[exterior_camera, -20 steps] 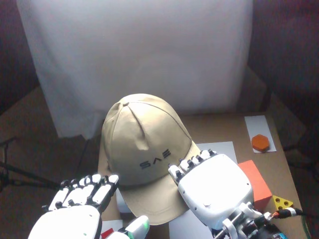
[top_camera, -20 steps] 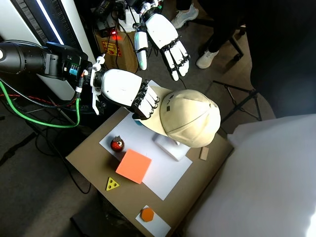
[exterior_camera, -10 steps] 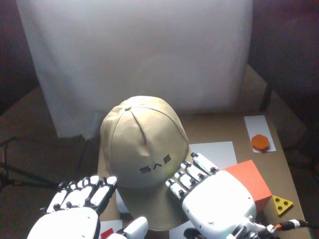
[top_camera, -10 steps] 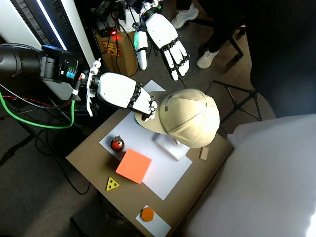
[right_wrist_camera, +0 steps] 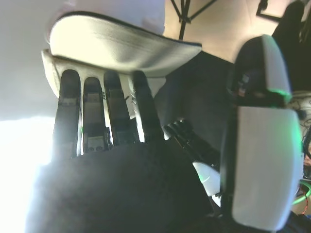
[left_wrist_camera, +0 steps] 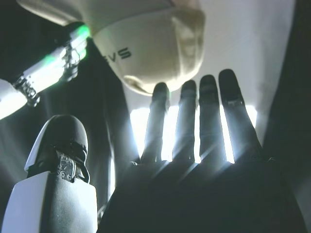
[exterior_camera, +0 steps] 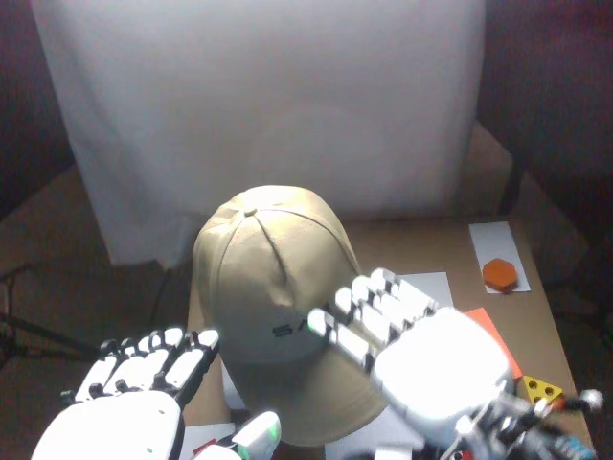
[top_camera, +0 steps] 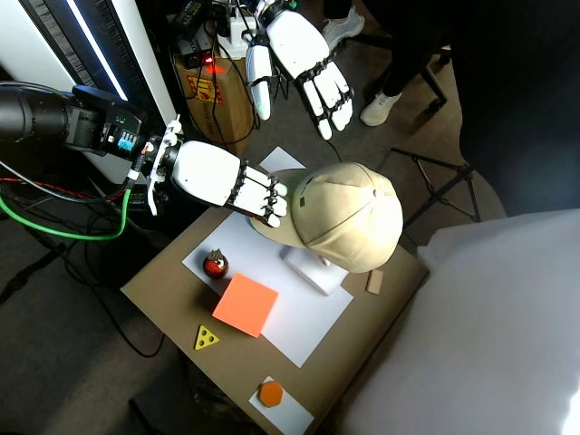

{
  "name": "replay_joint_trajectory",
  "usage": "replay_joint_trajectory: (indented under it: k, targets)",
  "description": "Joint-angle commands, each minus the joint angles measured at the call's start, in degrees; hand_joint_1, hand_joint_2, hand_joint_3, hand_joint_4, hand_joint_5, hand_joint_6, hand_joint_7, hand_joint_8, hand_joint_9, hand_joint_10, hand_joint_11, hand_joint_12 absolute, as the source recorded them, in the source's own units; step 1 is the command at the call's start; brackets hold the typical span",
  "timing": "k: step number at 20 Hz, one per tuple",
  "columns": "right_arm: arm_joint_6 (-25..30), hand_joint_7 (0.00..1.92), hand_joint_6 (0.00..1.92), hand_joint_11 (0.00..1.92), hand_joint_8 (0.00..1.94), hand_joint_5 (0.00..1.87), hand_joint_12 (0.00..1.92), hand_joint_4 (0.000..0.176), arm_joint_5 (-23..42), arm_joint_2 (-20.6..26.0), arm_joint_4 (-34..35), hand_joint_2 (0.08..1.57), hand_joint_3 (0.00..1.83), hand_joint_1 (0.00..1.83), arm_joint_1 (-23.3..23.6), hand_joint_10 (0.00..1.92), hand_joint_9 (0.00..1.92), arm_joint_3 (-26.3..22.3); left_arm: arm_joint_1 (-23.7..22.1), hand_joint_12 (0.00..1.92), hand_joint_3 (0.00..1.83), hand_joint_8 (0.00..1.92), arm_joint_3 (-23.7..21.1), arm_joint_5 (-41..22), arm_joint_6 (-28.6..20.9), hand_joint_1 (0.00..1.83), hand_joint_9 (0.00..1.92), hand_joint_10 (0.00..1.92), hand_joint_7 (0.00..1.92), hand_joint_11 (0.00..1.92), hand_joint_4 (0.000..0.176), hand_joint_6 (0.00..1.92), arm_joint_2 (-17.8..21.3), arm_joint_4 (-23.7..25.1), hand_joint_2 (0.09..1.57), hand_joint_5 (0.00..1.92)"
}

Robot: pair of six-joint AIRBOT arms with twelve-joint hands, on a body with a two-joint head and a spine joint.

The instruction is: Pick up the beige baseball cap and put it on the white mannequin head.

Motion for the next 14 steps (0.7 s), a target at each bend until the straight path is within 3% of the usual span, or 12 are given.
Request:
replay_joint_trajectory:
  k: [1, 5, 8, 9, 11, 12, 13, 14]
  targets:
    - [-0.47, 0.00, 0.00, 0.00, 0.00, 0.00, 0.10, 0.113, 4.03, 2.06, -2.07, 0.86, 0.00, 0.34, 1.23, 0.00, 0.00, -1.91, -0.49, 0.48, 0.00, 0.00, -0.33, -5.89, -0.40, 0.00, 0.11, 0.00, 0.10, 0.00, 0.091, 0.00, 0.38, 3.64, 1.14, 0.15]
    - [-1.28, 0.00, 0.00, 0.00, 0.00, 0.00, 0.12, 0.113, -3.26, 10.26, 2.74, 0.86, 0.00, 0.30, 3.59, 0.00, 0.00, -6.87, -2.27, 0.51, 0.00, 0.00, -2.31, -6.85, 0.69, 0.00, 0.10, 0.00, 0.10, 0.00, 0.091, 0.00, 1.71, 2.14, 1.14, 0.15]
    - [-3.59, 0.00, 0.01, 0.00, 0.00, 0.04, 0.27, 0.103, -14.71, 16.95, 15.25, 0.87, 0.00, 0.30, 8.09, 0.00, 0.00, -7.85, -4.78, 0.51, 0.00, 0.00, -4.32, -6.82, 1.51, 0.00, 0.10, 0.00, 0.09, 0.00, 0.091, 0.00, 2.82, -0.14, 1.14, 0.15]
    - [-4.84, 0.06, 0.02, 0.00, 0.01, 0.09, 0.37, 0.066, -18.04, 18.29, 18.55, 0.90, 0.01, 0.31, 9.37, 0.00, 0.02, -7.76, -5.59, 0.51, 0.00, 0.00, -4.98, -6.66, 2.86, 0.00, 0.10, 0.00, 0.10, 0.00, 0.091, 0.00, 3.13, -0.26, 1.14, 0.15]
    - [-5.69, 0.23, 0.04, 0.00, 0.03, 0.23, 0.73, 0.032, -23.91, 20.67, 21.74, 0.91, 0.01, 0.39, 11.25, 0.04, 0.16, -7.77, -7.25, 0.52, 0.00, 0.00, -6.41, -5.76, 5.71, 0.00, 0.12, 0.01, 0.11, 0.00, 0.084, 0.00, 3.71, -1.48, 1.14, 0.16]
    - [-5.71, 0.48, 0.05, 0.06, 0.04, 0.42, 1.29, 0.008, -26.91, 21.84, 23.06, 0.92, 0.01, 0.46, 12.06, 0.08, 0.41, -7.79, -8.50, 0.82, 0.00, 0.01, -7.45, -5.73, 8.28, 0.00, 0.28, 0.01, 0.24, 0.02, 0.058, 0.01, 4.03, -2.88, 1.14, 0.26]
    - [-5.71, 0.69, 0.06, 0.29, 0.17, 0.63, 1.44, 0.000, -28.09, 22.72, 24.72, 0.95, 0.00, 0.54, 12.60, 0.44, 0.56, -7.81, -9.77, 0.90, 0.00, 0.02, -8.25, -5.74, 10.90, 0.06, 0.46, 0.04, 0.43, 0.13, 0.035, 0.02, 4.33, -4.01, 1.13, 0.41]
    - [-5.73, 0.77, 0.18, 0.54, 0.61, 0.83, 1.63, 0.000, -28.58, 23.58, 26.43, 0.98, 0.00, 0.65, 12.91, 1.07, 0.64, -7.80, -11.22, 0.96, 0.00, 0.06, -8.93, -5.74, 14.13, 0.17, 0.71, 0.10, 0.71, 0.34, 0.002, 0.03, 4.64, -5.17, 1.12, 0.63]
